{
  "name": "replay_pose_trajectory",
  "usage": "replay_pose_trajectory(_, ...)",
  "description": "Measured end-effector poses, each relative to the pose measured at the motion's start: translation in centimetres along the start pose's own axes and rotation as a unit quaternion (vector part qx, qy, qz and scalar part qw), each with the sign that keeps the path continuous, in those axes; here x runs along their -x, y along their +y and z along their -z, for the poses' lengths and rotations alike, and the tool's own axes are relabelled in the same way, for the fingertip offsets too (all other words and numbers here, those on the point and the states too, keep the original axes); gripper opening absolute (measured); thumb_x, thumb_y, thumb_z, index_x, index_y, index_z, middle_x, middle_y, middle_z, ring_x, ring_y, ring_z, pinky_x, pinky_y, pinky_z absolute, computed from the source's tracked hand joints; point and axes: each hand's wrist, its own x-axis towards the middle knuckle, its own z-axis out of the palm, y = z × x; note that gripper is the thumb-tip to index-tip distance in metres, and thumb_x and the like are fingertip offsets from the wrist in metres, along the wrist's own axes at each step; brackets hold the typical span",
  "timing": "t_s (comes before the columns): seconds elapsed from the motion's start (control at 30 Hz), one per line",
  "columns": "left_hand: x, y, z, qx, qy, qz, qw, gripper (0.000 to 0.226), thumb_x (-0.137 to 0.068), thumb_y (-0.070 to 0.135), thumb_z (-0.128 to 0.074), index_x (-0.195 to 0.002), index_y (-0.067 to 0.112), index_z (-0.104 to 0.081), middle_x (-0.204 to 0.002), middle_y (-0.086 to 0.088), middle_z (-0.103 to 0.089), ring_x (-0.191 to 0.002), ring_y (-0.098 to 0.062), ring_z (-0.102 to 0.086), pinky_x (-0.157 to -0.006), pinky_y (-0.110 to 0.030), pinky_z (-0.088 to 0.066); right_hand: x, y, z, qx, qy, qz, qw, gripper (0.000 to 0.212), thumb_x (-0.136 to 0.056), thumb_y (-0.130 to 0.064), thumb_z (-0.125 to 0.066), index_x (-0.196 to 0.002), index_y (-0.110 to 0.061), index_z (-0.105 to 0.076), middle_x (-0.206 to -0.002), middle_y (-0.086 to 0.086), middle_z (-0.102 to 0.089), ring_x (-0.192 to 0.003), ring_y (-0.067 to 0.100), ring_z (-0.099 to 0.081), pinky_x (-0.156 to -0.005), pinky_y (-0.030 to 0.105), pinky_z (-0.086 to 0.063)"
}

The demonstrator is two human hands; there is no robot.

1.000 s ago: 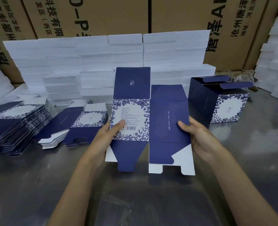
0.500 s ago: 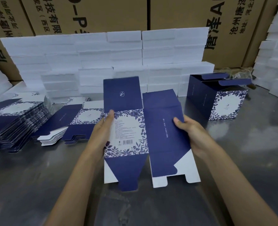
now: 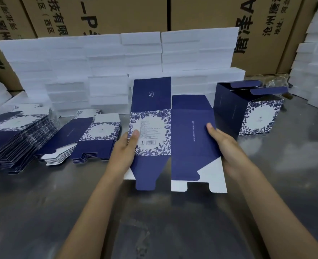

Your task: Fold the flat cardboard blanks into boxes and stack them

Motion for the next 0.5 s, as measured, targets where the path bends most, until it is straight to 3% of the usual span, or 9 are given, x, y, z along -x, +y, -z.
replay_pose_trajectory(0.07, 0.0, 0.2, -0.1, 0.011, 0.034, -0.012, 0.999, 0.029, -0.100, 0.052, -0.047, -0.112, 0.034, -0.066, -0.098, 0.026, -0.072, -0.092, 0.010, -0.066, -0.081, -0.020, -0.050, 0.1, -0.1, 0.4, 0.016, -0.034, -0.031, 0.999, 0.034, -0.096, -0.041, -0.065, -0.120, -0.018, -0.073, -0.115, 0.008, -0.076, -0.104, 0.027, -0.075, -0.077, 0.038, -0.063)
replay_pose_trajectory(0.17, 0.0, 0.2, -0.4, 0.008, 0.072, -0.018, 0.997, 0.028, -0.100, 0.052, -0.048, -0.113, 0.032, -0.061, -0.103, 0.021, -0.071, -0.089, 0.015, -0.063, -0.071, -0.010, -0.043, 0.1, 0.0, 0.7, 0.055, -0.055, -0.039, 0.996, 0.027, -0.101, -0.032, -0.060, -0.122, -0.018, -0.070, -0.116, 0.008, -0.076, -0.100, 0.027, -0.076, -0.069, 0.034, -0.062)
replay_pose_trajectory(0.2, 0.0, 0.2, -0.6, -0.015, 0.082, -0.021, 0.996, 0.026, -0.099, 0.050, -0.051, -0.117, 0.033, -0.056, -0.109, 0.017, -0.067, -0.096, 0.011, -0.062, -0.070, -0.008, -0.042, 0.1, -0.1, 0.7, 0.059, -0.046, -0.033, 0.997, 0.026, -0.101, -0.032, -0.060, -0.121, -0.019, -0.070, -0.114, 0.008, -0.077, -0.098, 0.027, -0.076, -0.067, 0.033, -0.062)
replay_pose_trajectory(0.27, 0.3, 0.2, -0.8, -0.095, 0.081, -0.054, 0.991, 0.051, -0.095, 0.042, -0.062, -0.140, 0.034, -0.040, -0.131, 0.007, -0.054, -0.122, -0.005, -0.053, -0.088, -0.012, -0.043, 0.0, -0.2, 0.7, 0.058, -0.030, -0.024, 0.998, 0.026, -0.099, -0.034, -0.062, -0.120, -0.021, -0.071, -0.113, 0.008, -0.077, -0.097, 0.028, -0.076, -0.068, 0.037, -0.062)
replay_pose_trajectory(0.33, 0.3, 0.4, -0.9, -0.162, 0.024, -0.107, 0.981, 0.077, -0.090, 0.029, -0.072, -0.152, 0.037, -0.027, -0.153, 0.008, -0.034, -0.139, -0.005, -0.033, -0.112, -0.027, -0.033, -0.1, -0.4, 0.9, 0.046, -0.020, -0.029, 0.998, 0.029, -0.096, -0.036, -0.067, -0.119, -0.021, -0.072, -0.115, 0.008, -0.077, -0.102, 0.030, -0.075, -0.086, 0.046, -0.061)
replay_pose_trajectory(0.37, 0.5, 0.7, -1.0, -0.161, -0.032, -0.121, 0.979, 0.082, -0.087, 0.024, -0.074, -0.151, 0.043, -0.027, -0.157, 0.013, -0.027, -0.141, 0.001, -0.026, -0.115, -0.027, -0.028, -0.1, -0.5, 0.9, 0.037, -0.014, -0.038, 0.998, 0.032, -0.093, -0.038, -0.069, -0.119, -0.019, -0.072, -0.115, 0.009, -0.076, -0.104, 0.031, -0.074, -0.093, 0.049, -0.058)
replay_pose_trajectory(0.43, 1.0, 1.1, -1.2, -0.120, -0.156, -0.100, 0.975, 0.087, -0.079, 0.023, -0.077, -0.144, 0.059, -0.032, -0.159, 0.023, -0.019, -0.137, 0.020, -0.020, -0.108, -0.011, -0.030, 0.1, -0.6, 0.8, 0.013, -0.009, -0.061, 0.998, 0.037, -0.090, -0.041, -0.071, -0.117, -0.016, -0.075, -0.114, 0.011, -0.077, -0.100, 0.030, -0.075, -0.086, 0.045, -0.059)
replay_pose_trajectory(0.5, 1.5, 1.4, -1.8, -0.098, -0.225, -0.084, 0.966, 0.088, -0.076, 0.020, -0.077, -0.139, 0.065, -0.035, -0.161, 0.025, -0.015, -0.130, 0.031, -0.017, -0.095, 0.000, -0.035, 0.2, -0.7, 0.4, -0.020, -0.016, -0.061, 0.998, 0.040, -0.093, -0.047, -0.065, -0.117, -0.016, -0.076, -0.119, 0.013, -0.075, -0.100, 0.029, -0.074, -0.082, 0.039, -0.057)
